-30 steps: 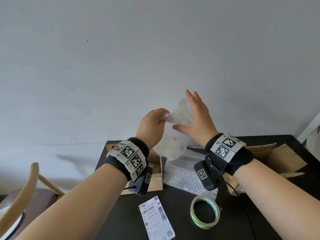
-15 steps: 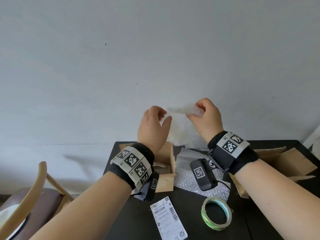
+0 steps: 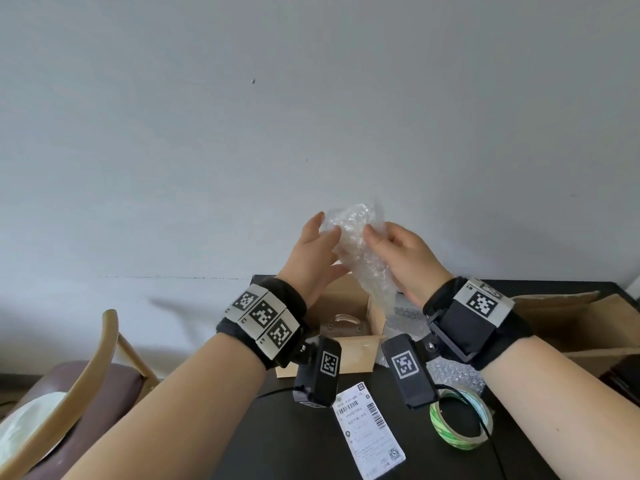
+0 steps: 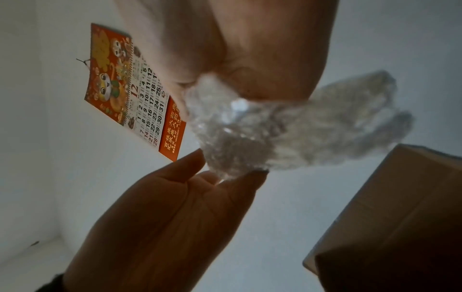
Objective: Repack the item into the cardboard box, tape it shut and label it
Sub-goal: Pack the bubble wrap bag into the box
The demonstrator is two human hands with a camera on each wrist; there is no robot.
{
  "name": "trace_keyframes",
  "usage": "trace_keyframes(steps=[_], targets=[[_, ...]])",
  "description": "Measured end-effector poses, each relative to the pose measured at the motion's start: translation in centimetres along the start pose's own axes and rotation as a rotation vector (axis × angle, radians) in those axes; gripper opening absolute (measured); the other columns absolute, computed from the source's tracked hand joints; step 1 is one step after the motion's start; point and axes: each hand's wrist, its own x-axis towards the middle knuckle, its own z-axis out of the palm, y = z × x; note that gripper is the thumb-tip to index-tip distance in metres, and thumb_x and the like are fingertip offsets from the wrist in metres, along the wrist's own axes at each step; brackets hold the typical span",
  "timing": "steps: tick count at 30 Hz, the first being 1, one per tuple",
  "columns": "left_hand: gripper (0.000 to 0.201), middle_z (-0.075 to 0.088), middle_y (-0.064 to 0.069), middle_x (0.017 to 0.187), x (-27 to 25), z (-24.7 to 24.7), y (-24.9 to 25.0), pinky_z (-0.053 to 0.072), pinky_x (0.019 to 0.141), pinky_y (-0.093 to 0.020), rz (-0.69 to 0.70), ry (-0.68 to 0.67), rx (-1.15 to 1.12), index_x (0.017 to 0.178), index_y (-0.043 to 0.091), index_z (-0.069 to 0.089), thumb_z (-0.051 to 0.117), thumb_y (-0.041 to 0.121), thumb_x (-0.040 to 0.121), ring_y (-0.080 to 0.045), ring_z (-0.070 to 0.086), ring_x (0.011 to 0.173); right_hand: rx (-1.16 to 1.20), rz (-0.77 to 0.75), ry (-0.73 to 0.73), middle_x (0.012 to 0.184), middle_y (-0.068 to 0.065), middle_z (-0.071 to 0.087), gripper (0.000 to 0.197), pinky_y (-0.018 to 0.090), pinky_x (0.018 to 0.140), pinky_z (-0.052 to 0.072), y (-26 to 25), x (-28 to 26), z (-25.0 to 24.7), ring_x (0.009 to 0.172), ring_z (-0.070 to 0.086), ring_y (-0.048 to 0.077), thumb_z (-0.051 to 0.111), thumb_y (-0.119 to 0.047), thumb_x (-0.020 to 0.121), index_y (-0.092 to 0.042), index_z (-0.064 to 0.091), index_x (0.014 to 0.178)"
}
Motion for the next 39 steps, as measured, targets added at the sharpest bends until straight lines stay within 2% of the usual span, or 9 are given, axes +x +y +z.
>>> trace_keyframes(steps=[3,8,13,18,25,28,33,36,39], targets=[[0.050,0.049,-0.015,0.132,-0.7,-0.9,0.4,0.049,0.095,-0.046,0.020,0.008,-0.076,0.145,0.021,0.026,0.041,0.009,0.099,-0.028,0.059,0.107,-0.008,0.022,0.003,0.095,0.027,0.062,0.039,0.050,0.085,0.051,-0.1,-0.2,1.3,0.090,0.061,0.042,0.059,-0.043,0.087,-0.004,0.062,0.092],[0.061,0.045,-0.015,0.135,-1.7,-2.5,0.4,0.055,0.078,-0.025,0.114,0.040,0.102,0.145,0.019,0.026,0.058,0.013,0.093,-0.010,0.066,0.099,-0.169,0.042,0.085,0.083,0.000,0.055,0.036,0.023,0.061,0.041,-0.3,-0.2,3.0,0.075,0.054,0.015,0.066,-0.043,0.082,-0.012,0.051,0.090],[0.065,0.042,-0.028,0.135,-1.3,-3.9,-0.2,0.051,0.074,-0.027,0.191,0.174,0.238,0.142,0.018,0.034,0.067,0.019,0.086,-0.038,0.050,0.121,-0.283,-0.053,0.288,0.073,-0.004,0.042,0.046,0.019,0.055,0.034,-0.7,-0.5,5.1,0.061,0.041,0.011,0.076,-0.043,0.071,-0.012,0.045,0.086],[0.034,0.048,0.004,0.075,-2.1,-4.6,0.3,0.042,0.046,-0.011,0.207,0.143,0.235,0.123,0.007,0.047,0.058,0.016,0.092,-0.005,0.052,0.057,-0.379,-0.260,0.337,0.089,-0.002,0.061,0.017,0.020,0.068,0.043,-1.0,-1.0,6.0,0.071,0.051,0.004,0.073,-0.022,0.078,-0.015,0.061,0.088],[0.046,0.060,-0.011,0.123,-2.7,-4.5,1.6,0.051,0.084,-0.032,0.138,0.075,0.028,0.135,0.010,0.045,0.052,0.032,0.095,-0.023,0.061,0.109,-0.336,-0.169,0.080,0.072,-0.016,0.059,0.018,0.007,0.064,0.040,-2.4,-2.2,6.6,0.071,0.055,-0.002,0.070,-0.037,0.079,-0.022,0.060,0.081],[0.035,0.061,-0.007,0.125,-2.4,-4.7,1.4,0.048,0.098,-0.039,0.117,0.032,-0.023,0.132,0.014,0.049,0.042,0.029,0.100,-0.022,0.059,0.116,-0.250,-0.150,0.107,0.093,-0.005,0.069,0.020,0.021,0.083,0.050,-2.0,-1.5,6.0,0.089,0.064,0.010,0.065,-0.024,0.085,-0.011,0.067,0.100],[0.024,0.063,0.001,0.090,-3.2,-4.6,0.5,0.056,0.072,-0.033,0.068,-0.086,0.005,0.105,0.020,0.057,0.038,0.033,0.101,-0.010,0.065,0.082,-0.150,-0.111,0.001,0.082,0.000,0.069,0.013,0.027,0.079,0.049,-1.7,-1.7,6.2,0.082,0.064,0.015,0.058,-0.015,0.090,-0.008,0.068,0.087],[0.025,0.063,-0.009,0.103,-3.5,-4.7,0.3,0.055,0.076,-0.036,0.074,-0.066,-0.039,0.113,0.017,0.054,0.042,0.034,0.099,-0.019,0.065,0.092,-0.159,-0.082,-0.062,0.061,-0.012,0.059,0.027,0.029,0.071,0.044,-1.5,-1.9,6.5,0.067,0.055,0.011,0.054,-0.011,0.091,-0.019,0.058,0.065],[0.029,0.065,-0.008,0.091,-3.7,-4.8,0.0,0.056,0.078,-0.039,0.128,-0.075,-0.002,0.107,0.010,0.054,0.052,0.035,0.093,-0.020,0.067,0.085,-0.175,-0.015,-0.001,0.085,-0.004,0.064,0.005,0.036,0.082,0.048,-1.2,-1.9,6.8,0.086,0.061,0.016,0.056,-0.021,0.090,-0.017,0.057,0.088]])
